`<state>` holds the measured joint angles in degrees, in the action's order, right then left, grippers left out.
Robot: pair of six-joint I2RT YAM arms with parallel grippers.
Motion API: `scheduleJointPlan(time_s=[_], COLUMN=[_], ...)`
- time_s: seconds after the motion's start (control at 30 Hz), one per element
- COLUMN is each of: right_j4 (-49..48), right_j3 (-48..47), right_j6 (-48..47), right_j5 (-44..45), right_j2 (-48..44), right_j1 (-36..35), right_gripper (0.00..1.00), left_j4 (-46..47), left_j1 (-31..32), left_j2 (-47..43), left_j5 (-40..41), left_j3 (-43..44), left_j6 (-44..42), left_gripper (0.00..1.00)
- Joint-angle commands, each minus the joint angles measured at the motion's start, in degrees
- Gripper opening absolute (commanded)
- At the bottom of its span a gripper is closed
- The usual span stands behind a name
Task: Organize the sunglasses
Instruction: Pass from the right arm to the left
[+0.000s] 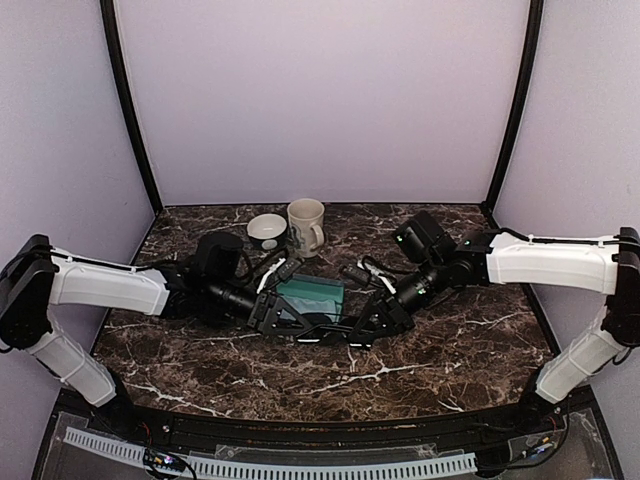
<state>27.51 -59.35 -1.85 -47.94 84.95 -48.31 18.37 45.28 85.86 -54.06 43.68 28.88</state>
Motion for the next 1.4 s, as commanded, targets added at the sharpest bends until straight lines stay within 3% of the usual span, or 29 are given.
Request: scheduleJointPlan(time_s=[0.0,0.67,0.83,1.0,1.37], right_j4=[2.6,4.5,6.0,7.0,10.5], right_j3=[-1.0,-1.7,-3.6,-7.9,-17.0], right_j6=[-2.0,-2.8,-3.7,-5.3,-10.2], right_j5=[0.0,-0.4,-0.8,-0.4,-2.4], right_j2=[0.0,0.8,2.7,4.8,12.5], right_j1=[0.5,1.5,1.3,-0.9,-3.3], right_gripper=[0.17,0.16,0.17,0.2,0.23], left_j4=[1.1,-9.2,-7.2,-3.4,0.6], left_j1=[0.1,0.0,0.1,0.1,0.1], left_j2=[-3.3,-11.9,-13.7,-10.1,-2.3], left_j5=[0.1,6.0,6.0,5.3,-1.2], left_j3=[-1.2,-4.6,-3.4,-1.4,2.8], left_j6=[-0.8,-11.9,-13.0,-12.9,-6.9], left_gripper=[0.54,0.57,0.63,0.72,0.73])
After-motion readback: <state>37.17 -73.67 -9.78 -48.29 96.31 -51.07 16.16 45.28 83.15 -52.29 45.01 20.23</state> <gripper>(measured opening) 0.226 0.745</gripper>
